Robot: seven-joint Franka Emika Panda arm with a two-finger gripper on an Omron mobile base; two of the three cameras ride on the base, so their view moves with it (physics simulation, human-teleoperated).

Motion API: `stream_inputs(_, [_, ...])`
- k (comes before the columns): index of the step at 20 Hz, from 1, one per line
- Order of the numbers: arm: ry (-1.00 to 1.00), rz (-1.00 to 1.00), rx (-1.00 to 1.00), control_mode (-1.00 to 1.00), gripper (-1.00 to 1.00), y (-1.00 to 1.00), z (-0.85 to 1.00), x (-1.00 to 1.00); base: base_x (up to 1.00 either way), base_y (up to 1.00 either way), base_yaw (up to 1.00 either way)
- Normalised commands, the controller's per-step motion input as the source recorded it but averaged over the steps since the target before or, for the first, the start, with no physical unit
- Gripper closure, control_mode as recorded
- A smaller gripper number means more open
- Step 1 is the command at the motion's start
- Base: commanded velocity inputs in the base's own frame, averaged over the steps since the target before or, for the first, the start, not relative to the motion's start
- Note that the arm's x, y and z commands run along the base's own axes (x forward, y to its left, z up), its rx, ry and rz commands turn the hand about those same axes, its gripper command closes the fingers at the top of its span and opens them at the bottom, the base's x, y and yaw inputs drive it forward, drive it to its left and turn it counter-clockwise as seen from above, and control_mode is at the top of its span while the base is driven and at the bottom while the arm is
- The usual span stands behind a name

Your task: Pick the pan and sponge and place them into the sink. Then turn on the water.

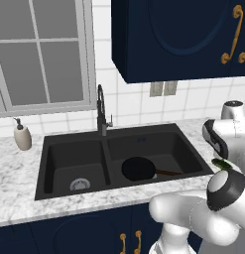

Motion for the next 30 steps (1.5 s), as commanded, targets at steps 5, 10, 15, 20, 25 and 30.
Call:
stream_inputs(5, [0.0,-0.01,0.04,-1.0,-1.0,-0.23,-0.44,0.21,0.0,0.0,0.0])
stream_inputs(10, [0.0,-0.05,0.01,-1.0,-1.0,-0.04,-0.49,0.12,0.0,0.0,0.0])
stream_inputs(15, [0.0,-0.03,0.01,-1.0,-1.0,-0.11,-0.42,0.21,0.0,0.0,0.0])
stream_inputs(20, [0.0,0.0,0.0,-1.0,-1.0,-0.23,-0.26,0.31,0.0,0.0,0.0])
stream_inputs(25, [0.0,0.0,0.0,-1.0,-1.0,-0.22,-0.24,0.29,0.0,0.0,0.0])
stream_inputs(30, [0.0,0.0,0.0,-1.0,-1.0,-0.27,-0.27,0.31,0.0,0.0,0.0])
